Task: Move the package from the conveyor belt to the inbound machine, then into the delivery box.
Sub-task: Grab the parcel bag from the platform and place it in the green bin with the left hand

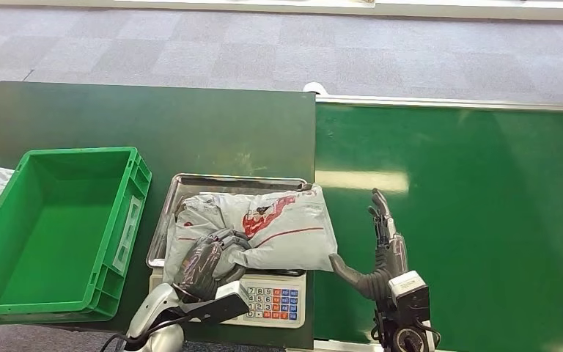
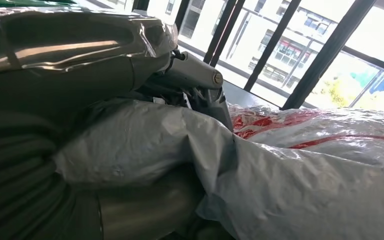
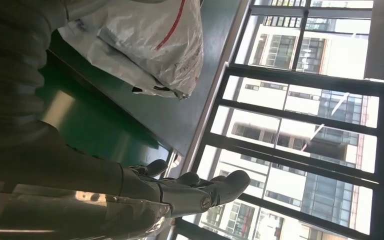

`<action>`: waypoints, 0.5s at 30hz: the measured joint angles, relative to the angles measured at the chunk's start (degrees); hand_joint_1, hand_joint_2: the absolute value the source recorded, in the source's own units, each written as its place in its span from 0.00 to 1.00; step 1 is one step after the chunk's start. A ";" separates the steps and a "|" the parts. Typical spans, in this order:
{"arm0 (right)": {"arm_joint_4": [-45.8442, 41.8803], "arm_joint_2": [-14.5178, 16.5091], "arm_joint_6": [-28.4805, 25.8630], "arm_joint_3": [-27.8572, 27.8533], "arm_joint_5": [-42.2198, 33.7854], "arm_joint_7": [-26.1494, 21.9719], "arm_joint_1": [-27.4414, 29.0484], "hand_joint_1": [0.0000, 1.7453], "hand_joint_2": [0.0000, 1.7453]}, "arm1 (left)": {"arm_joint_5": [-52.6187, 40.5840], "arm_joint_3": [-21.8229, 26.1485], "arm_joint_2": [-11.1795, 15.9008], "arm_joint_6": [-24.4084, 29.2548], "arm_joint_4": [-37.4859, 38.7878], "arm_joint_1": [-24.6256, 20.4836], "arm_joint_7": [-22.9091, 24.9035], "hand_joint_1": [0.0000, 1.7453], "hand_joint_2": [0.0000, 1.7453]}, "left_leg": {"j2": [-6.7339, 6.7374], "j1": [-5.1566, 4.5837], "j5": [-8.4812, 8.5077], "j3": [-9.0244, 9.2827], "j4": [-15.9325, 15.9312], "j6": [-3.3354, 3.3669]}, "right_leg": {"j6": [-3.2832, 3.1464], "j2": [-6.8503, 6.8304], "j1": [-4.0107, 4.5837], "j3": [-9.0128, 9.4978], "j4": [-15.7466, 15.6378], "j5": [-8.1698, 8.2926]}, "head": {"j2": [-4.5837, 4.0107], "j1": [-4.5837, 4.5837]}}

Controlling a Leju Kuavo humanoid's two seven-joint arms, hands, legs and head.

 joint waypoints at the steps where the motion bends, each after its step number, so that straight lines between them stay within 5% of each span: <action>1: 0.00 0.00 0.00 -0.03 0.00 0.01 0.00 0.00 1.00 | -0.07 0.00 -0.03 0.60 0.00 0.02 -0.05 0.99 1.00 | 0.00 0.00 0.00 0.00 0.00 0.00 | 0.00 0.00 0.00 0.00 0.00 0.00 | 0.00 0.00; 15: 0.00 0.00 0.00 -0.22 0.00 0.01 0.02 0.00 1.00 | -0.81 0.02 -0.44 5.47 0.00 0.39 -1.02 1.00 1.00 | 0.00 0.00 0.00 0.00 0.00 0.00 | 0.00 0.00 0.00 0.00 0.00 0.00 | 0.00 0.00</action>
